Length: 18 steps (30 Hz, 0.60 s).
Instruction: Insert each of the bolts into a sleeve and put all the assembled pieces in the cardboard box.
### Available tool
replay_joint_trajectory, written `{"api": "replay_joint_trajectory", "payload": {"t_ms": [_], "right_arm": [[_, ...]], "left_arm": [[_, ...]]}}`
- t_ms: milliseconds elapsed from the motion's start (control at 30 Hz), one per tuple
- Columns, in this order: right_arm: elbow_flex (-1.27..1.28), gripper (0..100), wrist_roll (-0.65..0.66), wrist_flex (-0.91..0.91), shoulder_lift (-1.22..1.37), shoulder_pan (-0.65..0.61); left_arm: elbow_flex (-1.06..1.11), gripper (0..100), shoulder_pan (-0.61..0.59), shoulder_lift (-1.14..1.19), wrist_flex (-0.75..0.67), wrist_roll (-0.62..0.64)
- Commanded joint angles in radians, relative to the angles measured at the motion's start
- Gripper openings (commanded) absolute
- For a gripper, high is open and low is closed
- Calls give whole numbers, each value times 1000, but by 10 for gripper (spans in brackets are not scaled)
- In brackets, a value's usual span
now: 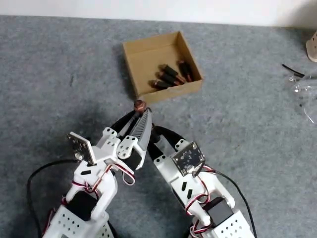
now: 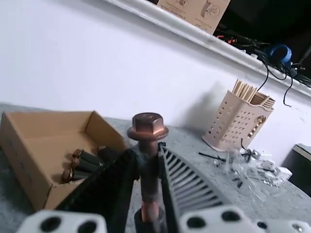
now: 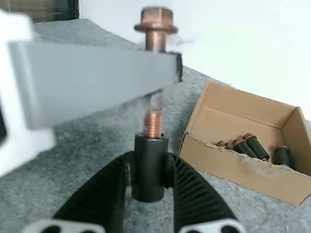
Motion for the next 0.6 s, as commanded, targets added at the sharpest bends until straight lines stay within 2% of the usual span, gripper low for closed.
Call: {"api": "replay_joint_trajectory", "payload": {"t_ms": [0, 267, 567], "right_arm": [[104, 4, 14, -2, -19, 22], [102, 4, 14, -2, -19, 22], [99, 4, 14, -2, -21, 76]], "left_arm": [[19, 5, 18, -7, 14, 2], [19, 5, 19, -7, 60, -2], [19, 5, 25, -7, 109, 0]]}}
